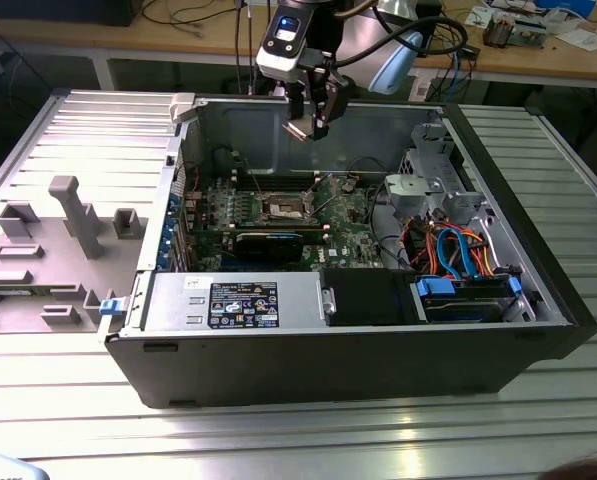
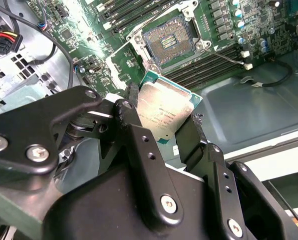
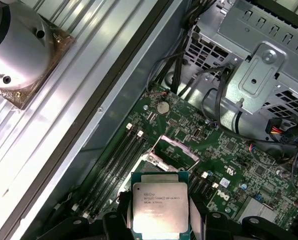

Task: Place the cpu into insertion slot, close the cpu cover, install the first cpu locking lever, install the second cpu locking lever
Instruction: 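Place the cpu into insertion slot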

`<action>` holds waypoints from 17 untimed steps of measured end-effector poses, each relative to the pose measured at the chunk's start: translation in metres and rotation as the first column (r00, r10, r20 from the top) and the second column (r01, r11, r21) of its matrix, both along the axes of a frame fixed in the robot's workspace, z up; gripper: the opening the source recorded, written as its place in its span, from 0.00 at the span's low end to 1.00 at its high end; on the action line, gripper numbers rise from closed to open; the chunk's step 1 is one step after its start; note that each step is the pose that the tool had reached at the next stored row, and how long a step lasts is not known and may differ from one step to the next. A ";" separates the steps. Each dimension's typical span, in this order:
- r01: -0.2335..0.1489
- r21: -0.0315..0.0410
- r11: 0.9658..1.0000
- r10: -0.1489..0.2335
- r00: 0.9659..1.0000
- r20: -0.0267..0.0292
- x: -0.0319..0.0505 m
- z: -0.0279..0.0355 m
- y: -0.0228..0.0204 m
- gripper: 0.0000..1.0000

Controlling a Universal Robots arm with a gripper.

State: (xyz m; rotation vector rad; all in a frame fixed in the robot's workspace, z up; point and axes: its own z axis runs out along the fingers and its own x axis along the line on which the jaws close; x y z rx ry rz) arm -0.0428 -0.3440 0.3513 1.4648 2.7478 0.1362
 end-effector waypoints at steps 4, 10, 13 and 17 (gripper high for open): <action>0.002 0.000 1.000 -0.002 1.000 0.000 0.0000 0.0000 0.0000 0.54; 0.015 0.000 1.000 -0.015 1.000 0.000 0.0000 -0.0001 0.0000 0.54; 0.025 0.000 1.000 -0.025 1.000 0.000 0.0000 -0.0001 0.0000 0.54; 0.049 0.000 0.999 -0.049 0.999 0.000 -0.0001 -0.0002 0.0000 0.54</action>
